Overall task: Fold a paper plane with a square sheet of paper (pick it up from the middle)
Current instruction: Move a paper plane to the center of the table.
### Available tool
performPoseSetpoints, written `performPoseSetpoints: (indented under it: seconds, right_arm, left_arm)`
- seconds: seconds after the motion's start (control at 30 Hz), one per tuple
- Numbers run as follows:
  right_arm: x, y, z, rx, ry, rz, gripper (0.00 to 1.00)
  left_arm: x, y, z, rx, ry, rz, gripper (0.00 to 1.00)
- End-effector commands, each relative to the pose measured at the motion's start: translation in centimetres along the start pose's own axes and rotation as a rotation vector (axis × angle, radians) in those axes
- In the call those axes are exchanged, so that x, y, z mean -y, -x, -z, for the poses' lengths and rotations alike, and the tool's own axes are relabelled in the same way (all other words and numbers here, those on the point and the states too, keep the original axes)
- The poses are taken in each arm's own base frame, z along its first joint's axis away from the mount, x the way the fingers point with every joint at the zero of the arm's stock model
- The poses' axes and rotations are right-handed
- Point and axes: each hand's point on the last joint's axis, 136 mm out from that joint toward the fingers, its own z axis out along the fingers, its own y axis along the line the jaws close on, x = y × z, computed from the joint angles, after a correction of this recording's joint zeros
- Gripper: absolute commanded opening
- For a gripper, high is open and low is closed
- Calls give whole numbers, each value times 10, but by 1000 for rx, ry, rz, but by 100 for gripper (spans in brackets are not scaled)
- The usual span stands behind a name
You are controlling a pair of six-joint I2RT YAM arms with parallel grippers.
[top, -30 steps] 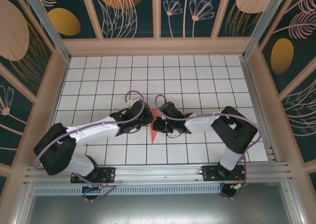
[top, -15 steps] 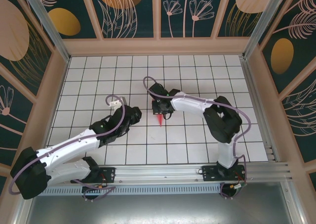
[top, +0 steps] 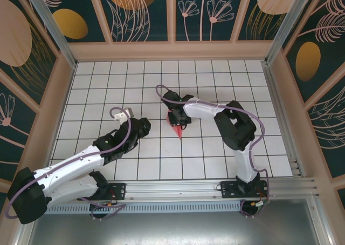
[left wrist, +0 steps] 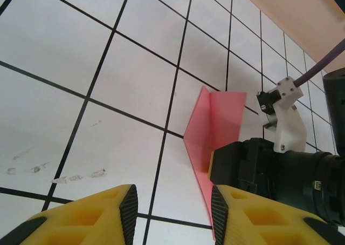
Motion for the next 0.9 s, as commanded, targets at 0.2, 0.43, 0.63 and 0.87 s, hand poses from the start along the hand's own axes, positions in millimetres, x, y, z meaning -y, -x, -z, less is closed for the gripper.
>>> performPoseSetpoints:
  seconds: [0.2, 0.43, 0.63, 0.87]
  right_arm:
    - [3, -19, -20, -60, -39, -27, 27]
    - [-14, 53, 87, 220, 56, -26, 51]
    - [32, 78, 182, 530, 46, -119, 87]
    - [212, 62, 217, 888, -302, -317, 94]
  left_arm:
    - [-8, 3, -4, 20, 39, -19, 43]
    - [-15, 28, 3, 127, 131, -108, 45]
    - [-35, 73, 18, 287, 284, -180, 60]
    - [-99, 143, 34, 512, 565, -188, 90]
